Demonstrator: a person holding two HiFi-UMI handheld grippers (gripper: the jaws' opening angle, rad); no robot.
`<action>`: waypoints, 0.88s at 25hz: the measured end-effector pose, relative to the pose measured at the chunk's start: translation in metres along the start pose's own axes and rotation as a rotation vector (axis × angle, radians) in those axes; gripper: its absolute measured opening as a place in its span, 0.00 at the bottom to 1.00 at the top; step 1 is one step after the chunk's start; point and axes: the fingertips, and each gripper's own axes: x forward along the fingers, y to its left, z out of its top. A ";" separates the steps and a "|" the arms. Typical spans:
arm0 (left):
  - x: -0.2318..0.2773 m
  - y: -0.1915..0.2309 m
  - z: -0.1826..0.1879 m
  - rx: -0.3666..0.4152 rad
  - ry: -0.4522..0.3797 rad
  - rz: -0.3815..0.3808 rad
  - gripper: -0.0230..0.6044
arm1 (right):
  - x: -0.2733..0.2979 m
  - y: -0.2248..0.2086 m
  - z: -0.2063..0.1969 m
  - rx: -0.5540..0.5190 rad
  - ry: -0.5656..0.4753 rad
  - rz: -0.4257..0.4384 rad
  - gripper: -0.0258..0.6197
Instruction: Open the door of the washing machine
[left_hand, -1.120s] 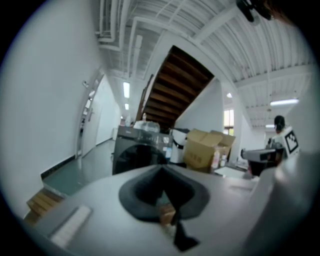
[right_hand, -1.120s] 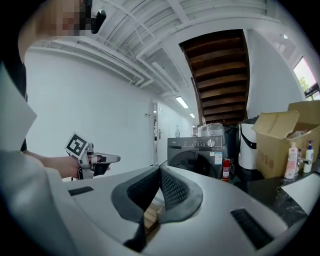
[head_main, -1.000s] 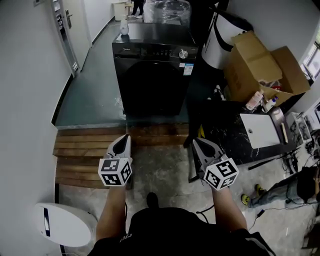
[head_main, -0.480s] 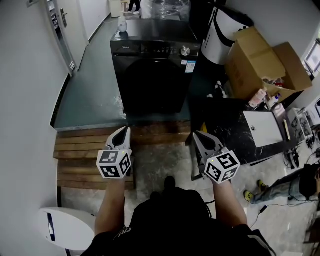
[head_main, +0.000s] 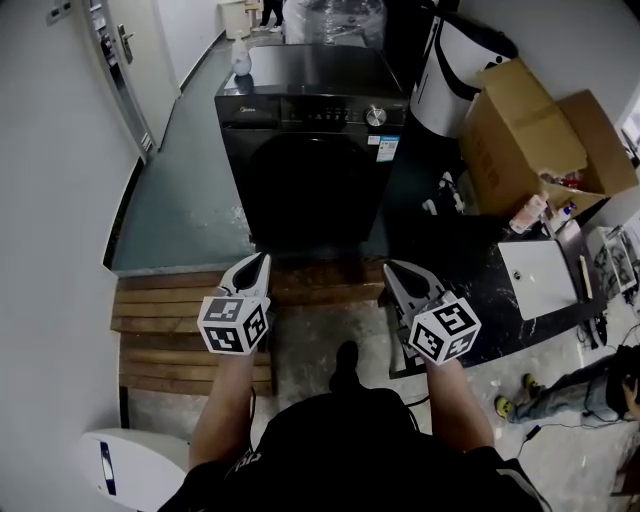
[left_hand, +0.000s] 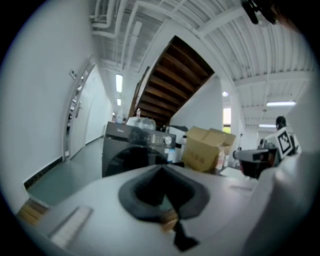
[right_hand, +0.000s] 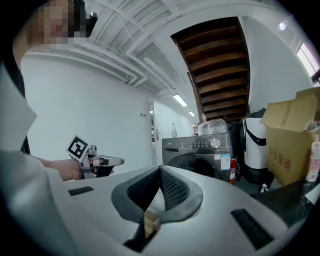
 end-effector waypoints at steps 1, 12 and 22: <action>0.009 0.005 0.002 -0.003 0.002 0.007 0.05 | 0.009 -0.006 0.001 0.000 0.003 0.007 0.03; 0.105 0.033 0.014 -0.028 0.049 0.037 0.05 | 0.091 -0.081 0.011 0.028 0.020 0.065 0.03; 0.174 0.039 0.026 -0.012 0.082 0.045 0.05 | 0.127 -0.146 0.005 0.082 0.038 0.071 0.03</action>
